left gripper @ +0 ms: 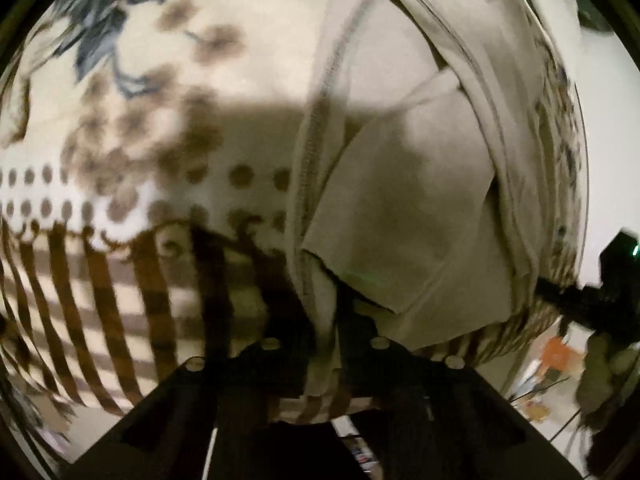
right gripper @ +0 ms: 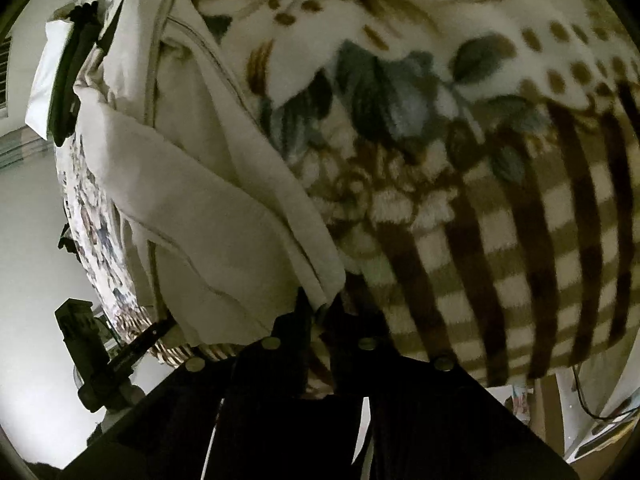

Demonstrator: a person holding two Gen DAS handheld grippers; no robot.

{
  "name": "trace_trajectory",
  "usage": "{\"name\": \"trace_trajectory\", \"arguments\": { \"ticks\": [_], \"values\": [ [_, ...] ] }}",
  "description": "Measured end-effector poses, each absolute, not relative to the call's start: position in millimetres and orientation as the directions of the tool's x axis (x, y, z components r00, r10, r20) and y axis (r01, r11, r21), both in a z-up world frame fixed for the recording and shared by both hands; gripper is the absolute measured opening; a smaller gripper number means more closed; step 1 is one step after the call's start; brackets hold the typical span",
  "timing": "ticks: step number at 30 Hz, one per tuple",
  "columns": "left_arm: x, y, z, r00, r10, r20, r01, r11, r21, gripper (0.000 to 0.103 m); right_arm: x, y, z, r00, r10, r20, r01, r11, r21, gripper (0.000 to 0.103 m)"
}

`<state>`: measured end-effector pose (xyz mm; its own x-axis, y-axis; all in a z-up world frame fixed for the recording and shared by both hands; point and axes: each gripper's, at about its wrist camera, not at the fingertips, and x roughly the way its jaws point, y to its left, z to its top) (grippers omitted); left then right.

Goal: Fold small clothes

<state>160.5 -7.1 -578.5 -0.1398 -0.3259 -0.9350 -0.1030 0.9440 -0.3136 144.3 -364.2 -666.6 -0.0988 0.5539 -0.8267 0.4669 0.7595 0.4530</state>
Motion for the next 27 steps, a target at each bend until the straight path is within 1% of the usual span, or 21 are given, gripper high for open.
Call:
{"name": "trace_trajectory", "arguments": {
  "ticks": [3,7,10,12,15,18,19,21,23,24,25,26,27],
  "values": [
    [166,5,-572,-0.131,-0.371,-0.92,-0.164,0.923,-0.349,0.004,146,-372,-656,-0.07,0.555,-0.829,0.473,0.75,0.462,0.007],
    [181,26,-552,-0.08,-0.45,-0.889,-0.242,0.874,-0.421,0.004,158,-377,-634,-0.03,0.564,-0.825,0.452,0.744,0.492,0.006],
    [209,38,-537,-0.024,-0.495,-0.868,-0.281,0.837,-0.47,0.004,180,-376,-618,-0.004,0.568,-0.823,0.413,0.75,0.516,0.006],
    [226,39,-534,0.02,-0.516,-0.856,-0.305,0.813,-0.497,0.004,204,-374,-608,0.015,0.56,-0.828,0.378,0.764,0.524,0.005],
    [273,42,-529,0.098,-0.535,-0.839,-0.329,0.779,-0.534,0.004,247,-370,-598,0.055,0.539,-0.841,0.331,0.785,0.524,0.005],
    [321,45,-532,0.144,-0.522,-0.841,-0.346,0.769,-0.537,0.005,297,-367,-590,0.113,0.507,-0.854,0.297,0.803,0.516,0.004],
    [331,47,-536,0.147,-0.529,-0.836,-0.365,0.757,-0.543,0.006,311,-369,-590,0.126,0.5,-0.857,0.307,0.802,0.513,0.004],
    [349,47,-545,0.137,-0.544,-0.828,-0.404,0.732,-0.549,0.008,334,-380,-593,0.147,0.541,-0.828,0.37,0.746,0.553,0.005],
    [357,56,-542,0.166,-0.556,-0.814,-0.414,0.71,-0.57,0.009,344,-391,-592,0.171,0.585,-0.793,0.41,0.689,0.597,0.005],
    [356,58,-539,0.185,-0.557,-0.81,-0.408,0.706,-0.579,0.02,344,-397,-591,0.185,0.598,-0.78,0.411,0.674,0.614,0.006],
    [351,62,-535,0.196,-0.553,-0.81,-0.403,0.707,-0.581,0.044,341,-402,-588,0.197,0.602,-0.774,0.41,0.667,0.622,0.008],
    [345,67,-533,0.209,-0.55,-0.808,-0.402,0.705,-0.584,0.057,337,-408,-586,0.204,0.598,-0.775,0.415,0.664,0.622,0.018],
    [335,74,-533,0.226,-0.548,-0.805,-0.407,0.698,-0.59,0.069,333,-413,-585,0.21,0.593,-0.777,0.419,0.664,0.62,0.024]
  ]
}}
